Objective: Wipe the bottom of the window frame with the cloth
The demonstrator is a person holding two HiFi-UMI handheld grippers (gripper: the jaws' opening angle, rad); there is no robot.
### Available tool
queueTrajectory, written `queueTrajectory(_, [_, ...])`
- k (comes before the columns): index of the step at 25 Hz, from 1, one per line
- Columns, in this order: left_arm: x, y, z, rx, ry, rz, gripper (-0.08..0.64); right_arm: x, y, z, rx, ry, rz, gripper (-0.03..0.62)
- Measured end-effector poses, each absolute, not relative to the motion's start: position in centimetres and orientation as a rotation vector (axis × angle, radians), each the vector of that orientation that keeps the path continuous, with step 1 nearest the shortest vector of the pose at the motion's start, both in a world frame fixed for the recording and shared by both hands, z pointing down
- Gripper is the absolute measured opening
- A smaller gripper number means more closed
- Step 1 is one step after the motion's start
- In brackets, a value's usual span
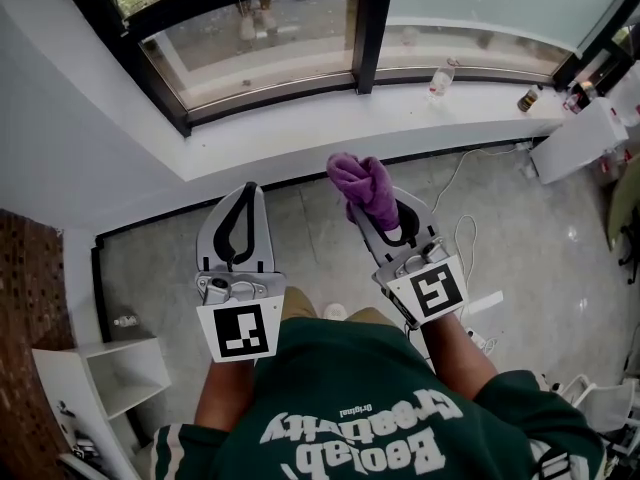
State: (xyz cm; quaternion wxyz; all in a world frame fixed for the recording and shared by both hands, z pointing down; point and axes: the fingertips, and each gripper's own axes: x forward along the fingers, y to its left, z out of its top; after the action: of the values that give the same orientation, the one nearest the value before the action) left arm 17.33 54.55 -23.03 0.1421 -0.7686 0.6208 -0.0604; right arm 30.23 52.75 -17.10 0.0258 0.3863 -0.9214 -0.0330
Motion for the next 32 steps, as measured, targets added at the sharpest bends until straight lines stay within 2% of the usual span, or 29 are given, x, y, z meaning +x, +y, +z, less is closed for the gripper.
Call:
queueTrajectory(13, [11.9, 46.8, -19.9, -2.262, 1.807, -0.186, 0.009, 24.9, 45.3, -13.6, 1.145, -2.802, -0.056, 0.118])
queueTrajectory(32, [-2.8, 15.4, -18.8, -2.504, 1.523, -0.231, 0.009, 9.0, 16.0, -13.2, 1.357, -2.608, 0.01, 0.117])
